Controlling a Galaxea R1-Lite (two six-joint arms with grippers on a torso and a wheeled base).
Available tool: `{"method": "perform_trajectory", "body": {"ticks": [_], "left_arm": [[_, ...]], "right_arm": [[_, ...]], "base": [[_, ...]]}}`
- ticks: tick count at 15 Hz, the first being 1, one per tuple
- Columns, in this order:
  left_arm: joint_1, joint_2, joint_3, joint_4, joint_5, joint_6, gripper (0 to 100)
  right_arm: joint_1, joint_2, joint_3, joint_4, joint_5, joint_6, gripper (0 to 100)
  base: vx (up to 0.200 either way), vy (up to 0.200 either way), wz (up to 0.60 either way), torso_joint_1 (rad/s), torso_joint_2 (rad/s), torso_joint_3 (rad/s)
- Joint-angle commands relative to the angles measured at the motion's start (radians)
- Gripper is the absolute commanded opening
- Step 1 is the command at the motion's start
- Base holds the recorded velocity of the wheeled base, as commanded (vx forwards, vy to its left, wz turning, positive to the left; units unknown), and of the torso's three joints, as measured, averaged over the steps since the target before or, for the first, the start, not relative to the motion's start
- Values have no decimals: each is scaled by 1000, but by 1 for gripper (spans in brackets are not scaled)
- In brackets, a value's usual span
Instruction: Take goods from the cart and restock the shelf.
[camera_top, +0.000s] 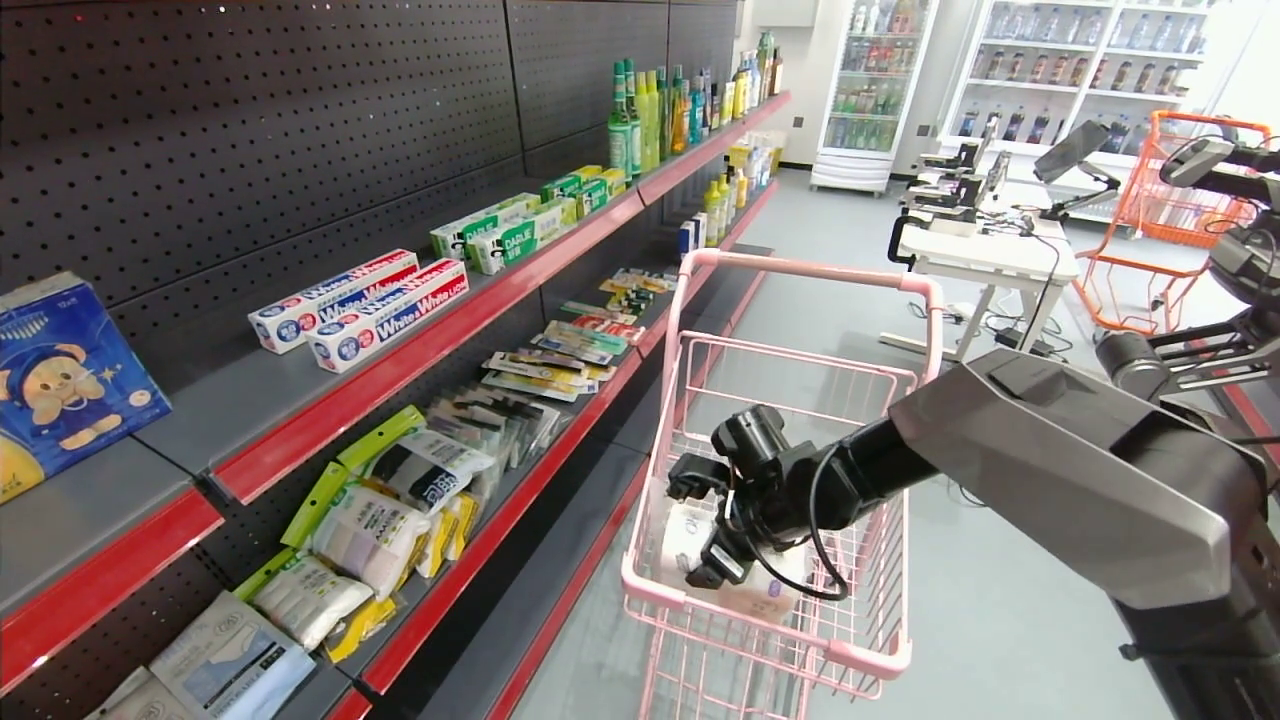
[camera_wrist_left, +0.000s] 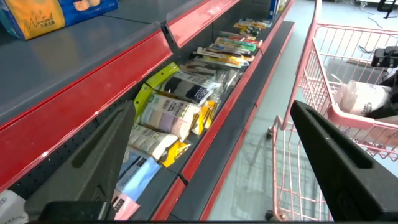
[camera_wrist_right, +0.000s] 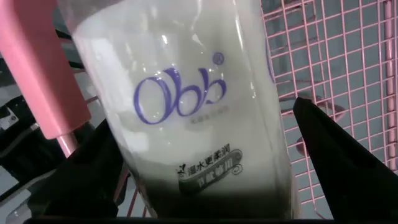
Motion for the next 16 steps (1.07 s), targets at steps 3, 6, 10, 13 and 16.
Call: {"method": "perform_trajectory", "body": {"ticks": [3,6,10,13,16], "left_arm": [[0,1,0,0,2,0,100],[0,1,0,0,0,0,100],[0,1,0,0,2,0,100],[0,1,0,0,2,0,100],[0,1,0,0,0,0,100]], "right_arm": [[3,27,-44,29,-1,29,100],[-12,27,-56,46,-4,22,100],[-15,33,-99,127,2,24,100],[-14,42,-90,127,5,19,100],[-20,42,-94,127,5,-4,100]], "base": [[0,0,0,0,0,0],[0,0,0,0,0,0],[0,0,0,0,0,0],[0,0,0,0,0,0],[0,0,0,0,0,0]]}}
